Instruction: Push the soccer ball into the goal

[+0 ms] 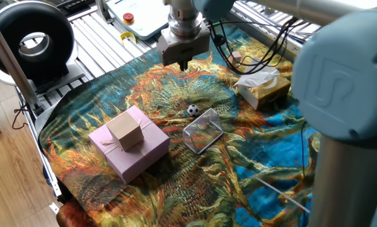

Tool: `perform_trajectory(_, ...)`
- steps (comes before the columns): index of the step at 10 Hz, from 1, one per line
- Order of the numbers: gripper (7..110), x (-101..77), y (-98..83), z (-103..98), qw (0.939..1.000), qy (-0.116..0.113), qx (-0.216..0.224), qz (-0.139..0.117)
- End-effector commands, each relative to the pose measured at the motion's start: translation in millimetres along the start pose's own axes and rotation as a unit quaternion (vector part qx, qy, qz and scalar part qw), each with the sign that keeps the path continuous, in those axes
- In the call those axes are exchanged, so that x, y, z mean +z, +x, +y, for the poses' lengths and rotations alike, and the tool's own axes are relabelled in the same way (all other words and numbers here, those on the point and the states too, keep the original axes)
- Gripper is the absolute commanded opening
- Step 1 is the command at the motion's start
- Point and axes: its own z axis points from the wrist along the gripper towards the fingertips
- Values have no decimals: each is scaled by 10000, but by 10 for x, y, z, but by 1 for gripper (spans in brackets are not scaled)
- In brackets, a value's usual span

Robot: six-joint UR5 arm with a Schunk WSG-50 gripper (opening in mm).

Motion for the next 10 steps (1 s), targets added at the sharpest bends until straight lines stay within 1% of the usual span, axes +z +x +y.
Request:
perform_trajectory(1,7,192,14,157,9998,-82,171,-4)
perform_trajectory(3,7,272,186,357,9989,-99,446,-55)
perform_trajectory(4,7,292,246,390,9986,-54,519,-87)
perform_trajectory(6,7,264,405,434,9977,32,675,-95)
perform_trajectory(8,7,269,523,449,9970,51,764,-128)
perform_trajectory(10,7,352,627,455,9958,63,880,-242)
